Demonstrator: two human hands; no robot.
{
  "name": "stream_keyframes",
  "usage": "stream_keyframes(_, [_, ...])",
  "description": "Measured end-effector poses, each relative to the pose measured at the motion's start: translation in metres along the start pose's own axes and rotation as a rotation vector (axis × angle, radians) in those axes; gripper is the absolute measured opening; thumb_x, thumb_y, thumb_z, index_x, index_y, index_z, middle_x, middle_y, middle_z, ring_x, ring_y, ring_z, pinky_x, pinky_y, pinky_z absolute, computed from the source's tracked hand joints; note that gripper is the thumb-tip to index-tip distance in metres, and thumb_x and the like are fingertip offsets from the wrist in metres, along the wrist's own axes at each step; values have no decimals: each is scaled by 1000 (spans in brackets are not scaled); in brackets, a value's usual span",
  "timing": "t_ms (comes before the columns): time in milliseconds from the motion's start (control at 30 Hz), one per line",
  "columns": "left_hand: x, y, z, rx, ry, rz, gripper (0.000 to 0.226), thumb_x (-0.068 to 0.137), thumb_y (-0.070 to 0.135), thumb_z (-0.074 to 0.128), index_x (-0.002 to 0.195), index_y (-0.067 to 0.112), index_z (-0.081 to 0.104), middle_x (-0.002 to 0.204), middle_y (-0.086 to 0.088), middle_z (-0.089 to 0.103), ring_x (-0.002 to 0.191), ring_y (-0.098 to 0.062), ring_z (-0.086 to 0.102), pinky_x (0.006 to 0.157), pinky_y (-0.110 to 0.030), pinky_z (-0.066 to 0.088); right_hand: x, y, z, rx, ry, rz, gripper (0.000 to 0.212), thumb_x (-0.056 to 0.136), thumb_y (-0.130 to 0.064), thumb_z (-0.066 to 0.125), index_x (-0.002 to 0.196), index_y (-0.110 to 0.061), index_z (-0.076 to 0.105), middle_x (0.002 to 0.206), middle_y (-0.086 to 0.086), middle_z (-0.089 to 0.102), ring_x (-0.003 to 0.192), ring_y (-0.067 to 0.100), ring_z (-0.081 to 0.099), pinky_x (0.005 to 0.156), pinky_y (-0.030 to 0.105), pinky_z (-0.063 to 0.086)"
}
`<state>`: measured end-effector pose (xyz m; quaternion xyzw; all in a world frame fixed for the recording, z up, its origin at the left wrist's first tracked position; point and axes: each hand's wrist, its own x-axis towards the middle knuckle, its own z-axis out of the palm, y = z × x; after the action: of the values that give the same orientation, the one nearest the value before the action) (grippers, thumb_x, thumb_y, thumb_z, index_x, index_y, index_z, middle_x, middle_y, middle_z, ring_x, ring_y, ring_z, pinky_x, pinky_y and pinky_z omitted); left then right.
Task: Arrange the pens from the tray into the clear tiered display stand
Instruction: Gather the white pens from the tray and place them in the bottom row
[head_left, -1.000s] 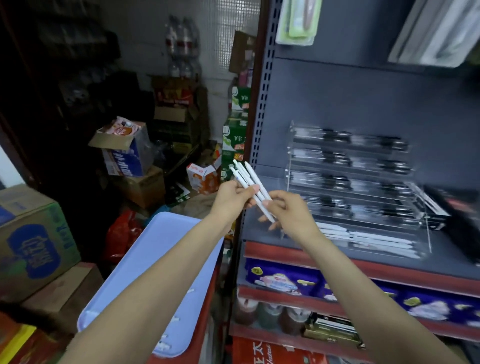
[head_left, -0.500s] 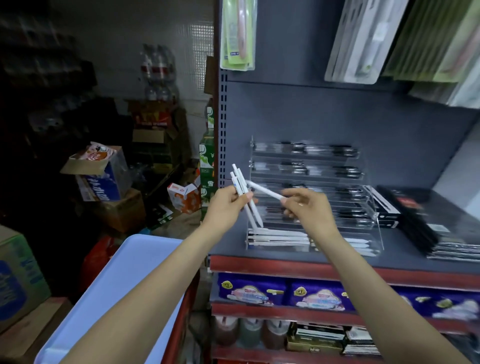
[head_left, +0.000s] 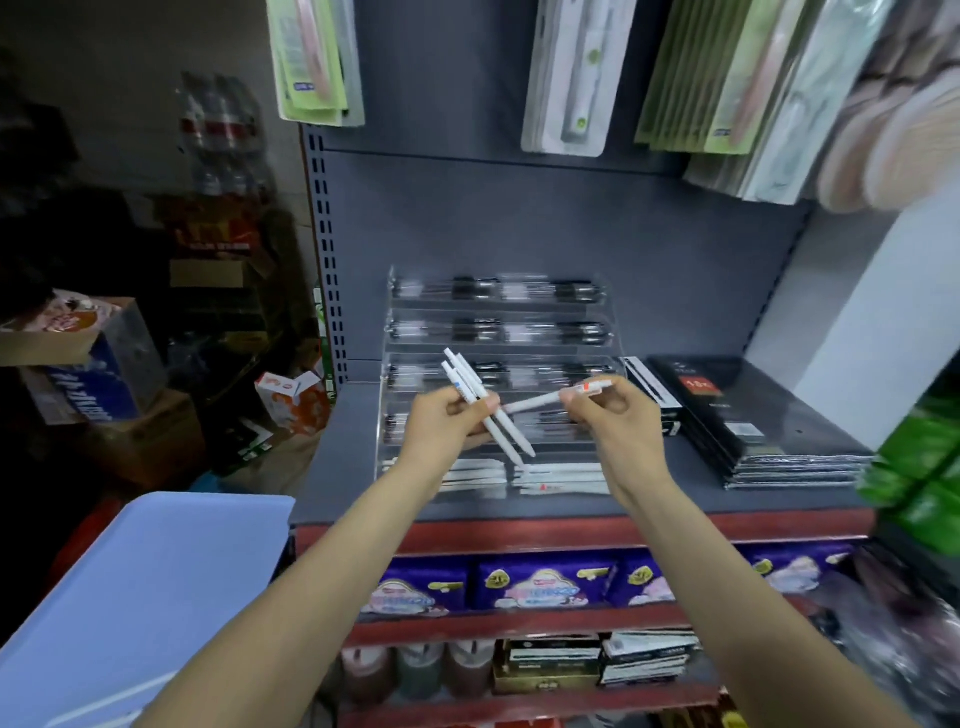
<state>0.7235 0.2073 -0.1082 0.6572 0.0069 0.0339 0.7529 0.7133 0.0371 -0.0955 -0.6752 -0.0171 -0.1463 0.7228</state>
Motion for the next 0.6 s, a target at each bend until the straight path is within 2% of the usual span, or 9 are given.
stream_keyframes(133, [5, -6, 24, -48, 5, -14, 6, 86, 5, 62, 90, 7, 67, 87, -9, 70, 70, -11, 70, 61, -18, 56, 13, 1, -21, -34, -1, -95, 14, 83, -6, 67, 82, -20, 68, 73, -8, 69, 69, 1, 63, 69, 16, 52])
stream_keyframes(267, [6, -8, 38, -48, 32, -5, 6, 86, 4, 62, 88, 9, 66, 84, -6, 70, 68, -9, 70, 61, -17, 56, 32, 1, -34, -229, -87, -236, 29, 85, -6, 65, 95, -34, 67, 87, -6, 69, 82, 5, 64, 83, 18, 53])
stream_keyframes(300, [6, -10, 39, -53, 44, -6, 8, 86, 3, 62, 85, 10, 65, 83, -6, 70, 66, -9, 70, 61, -17, 56, 36, 3, -35, -299, -121, -257, 30, 85, -6, 66, 98, -33, 67, 87, -8, 68, 82, 3, 63, 84, 17, 52])
stream_keyframes(400, [5, -14, 37, -42, 102, -16, 10, 86, 3, 62, 83, 12, 64, 85, -7, 70, 71, -11, 69, 63, -17, 57, 45, 11, -33, -552, -235, -280, 19, 84, -9, 67, 101, -16, 69, 85, -13, 66, 80, -4, 62, 80, 12, 49])
stream_keyframes(500, [7, -14, 28, -18, 164, -14, 10, 87, 5, 62, 82, 14, 64, 80, -1, 69, 65, -4, 68, 59, -12, 54, 50, 27, -29, -740, -381, -279, 16, 83, -10, 68, 99, -10, 72, 91, -1, 72, 84, 10, 66, 82, 15, 49])
stream_keyframes(600, [8, -16, 19, 13, 179, -27, 7, 87, 7, 62, 85, 14, 64, 81, 1, 69, 67, -4, 68, 60, -12, 54, 52, 45, -28, -899, -492, -276, 21, 84, -12, 68, 104, -7, 72, 101, 7, 71, 90, 16, 66, 78, 9, 41])
